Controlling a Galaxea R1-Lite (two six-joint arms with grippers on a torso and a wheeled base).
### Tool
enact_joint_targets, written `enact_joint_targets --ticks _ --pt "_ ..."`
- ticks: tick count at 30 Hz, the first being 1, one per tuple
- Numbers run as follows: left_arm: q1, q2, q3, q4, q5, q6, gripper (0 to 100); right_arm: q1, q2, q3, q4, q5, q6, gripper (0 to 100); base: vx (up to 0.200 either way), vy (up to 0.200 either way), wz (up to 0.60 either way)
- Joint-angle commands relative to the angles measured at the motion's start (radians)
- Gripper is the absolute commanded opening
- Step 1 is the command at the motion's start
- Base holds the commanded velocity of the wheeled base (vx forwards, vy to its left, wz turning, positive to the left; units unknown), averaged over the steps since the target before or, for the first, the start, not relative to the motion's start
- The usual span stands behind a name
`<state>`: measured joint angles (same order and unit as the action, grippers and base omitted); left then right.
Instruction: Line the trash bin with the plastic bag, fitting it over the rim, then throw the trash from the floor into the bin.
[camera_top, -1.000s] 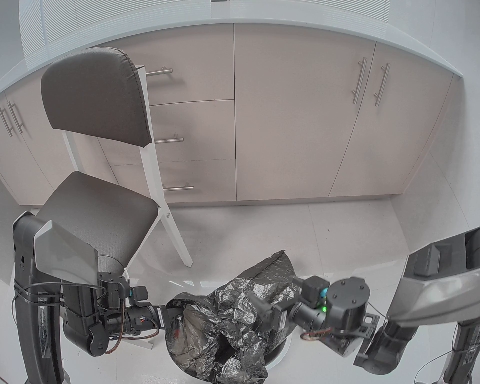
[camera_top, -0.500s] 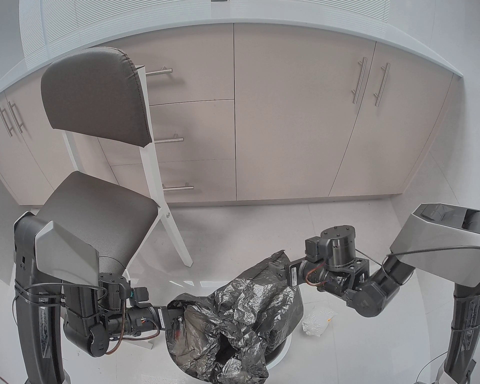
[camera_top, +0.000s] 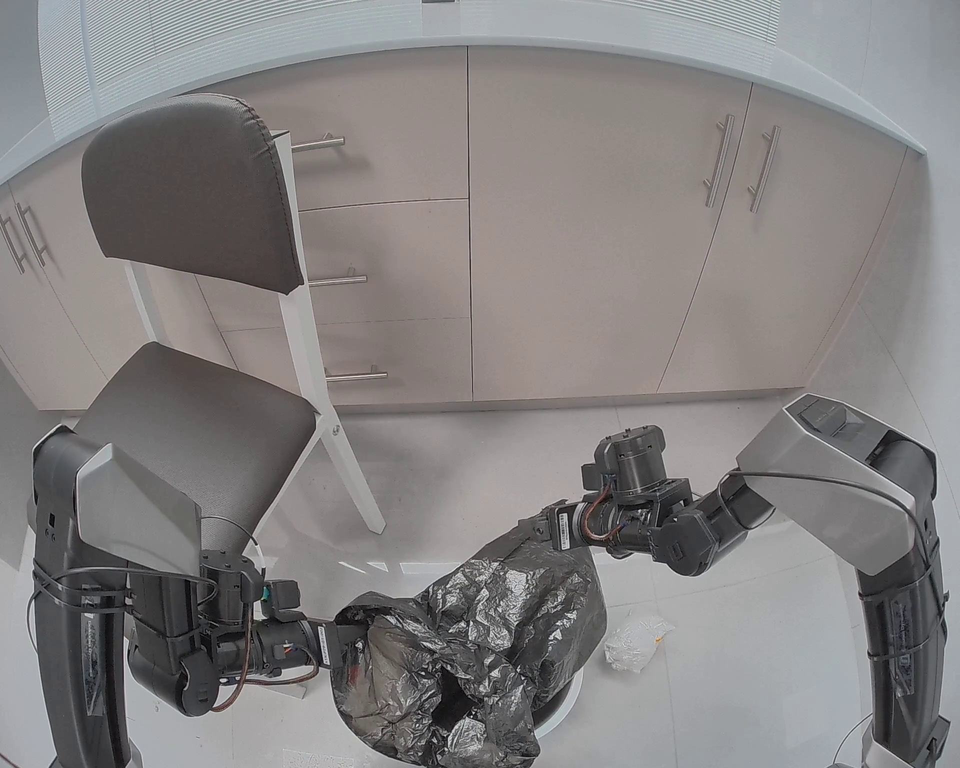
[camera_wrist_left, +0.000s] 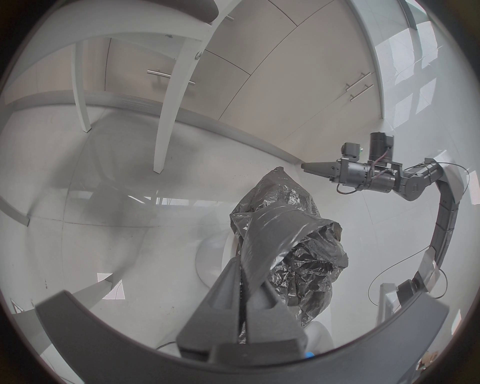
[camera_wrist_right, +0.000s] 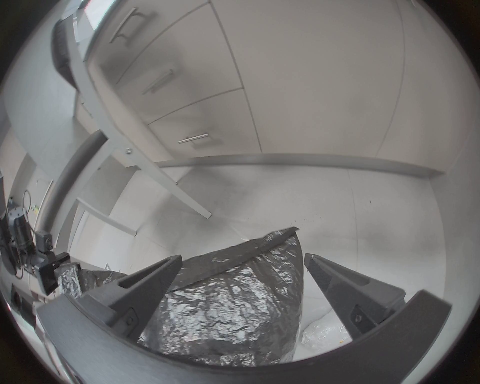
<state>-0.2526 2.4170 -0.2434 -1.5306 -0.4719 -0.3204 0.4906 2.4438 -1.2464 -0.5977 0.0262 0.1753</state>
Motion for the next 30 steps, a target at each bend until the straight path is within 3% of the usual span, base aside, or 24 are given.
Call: enact_joint_targets --ticks 1,17,30 --pt "0.001 0.004 0.000 0.000 -0.001 0.003 0 -0.011 0.069 -0.030 0.004 0.009 0.027 100 0.000 0.000 0.00" --pt "-0.001 0.005 0.000 0.000 -0.001 0.004 0 -0.020 0.092 -0.007 0.006 0.015 0.049 100 0.000 0.000 0.00" --pt "-0.001 0.007 0.000 0.000 0.001 0.004 0 -0.029 0.096 -0.047 0.153 0.015 0.046 100 0.000 0.000 0.00"
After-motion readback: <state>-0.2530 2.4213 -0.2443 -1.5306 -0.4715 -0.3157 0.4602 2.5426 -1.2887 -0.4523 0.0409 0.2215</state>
